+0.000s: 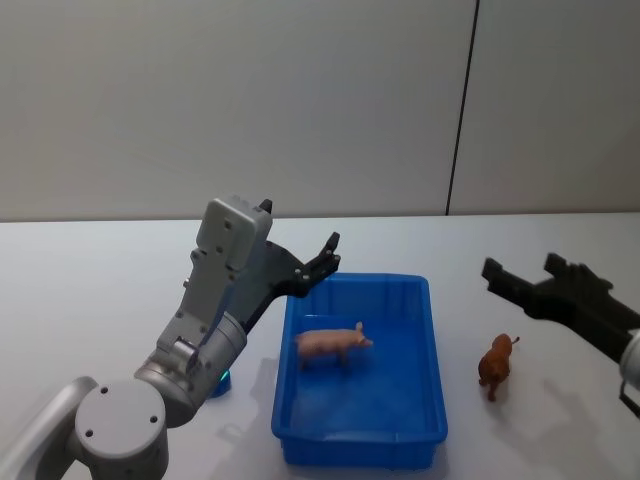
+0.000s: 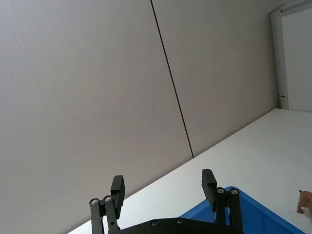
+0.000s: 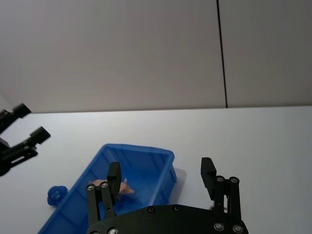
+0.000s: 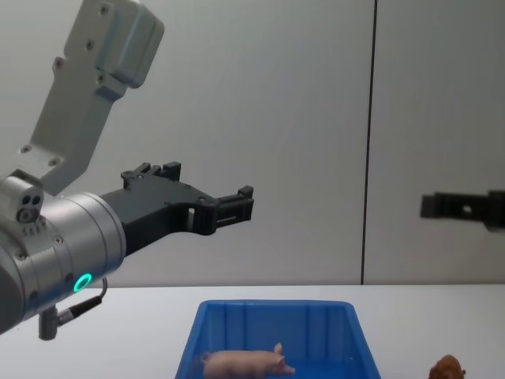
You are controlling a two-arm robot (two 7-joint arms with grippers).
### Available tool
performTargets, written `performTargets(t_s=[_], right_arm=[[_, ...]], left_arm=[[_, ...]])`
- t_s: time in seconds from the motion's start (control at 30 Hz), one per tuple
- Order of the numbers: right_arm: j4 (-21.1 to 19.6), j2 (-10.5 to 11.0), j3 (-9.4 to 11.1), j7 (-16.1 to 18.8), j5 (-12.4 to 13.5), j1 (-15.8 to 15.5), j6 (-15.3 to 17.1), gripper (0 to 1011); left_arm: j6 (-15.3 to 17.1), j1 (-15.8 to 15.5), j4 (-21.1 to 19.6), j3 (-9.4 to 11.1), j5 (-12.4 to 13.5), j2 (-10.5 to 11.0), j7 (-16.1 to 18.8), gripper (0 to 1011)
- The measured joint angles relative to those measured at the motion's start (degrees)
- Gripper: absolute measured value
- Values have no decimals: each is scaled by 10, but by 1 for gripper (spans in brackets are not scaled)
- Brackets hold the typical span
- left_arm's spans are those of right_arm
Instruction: Pick up the two dolls from the table and place them into the box.
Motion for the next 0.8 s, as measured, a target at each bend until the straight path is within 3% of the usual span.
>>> performTargets(t_s=[0.33,0.8], right_arm=[[-16,17,5,-41,3,-38,24,1001],[6,27,-1,-39,-27,-46,42,1001]], left_arm=[[0,0,0,0,0,0,0,1001],[0,0,0,0,0,0,0,1001]])
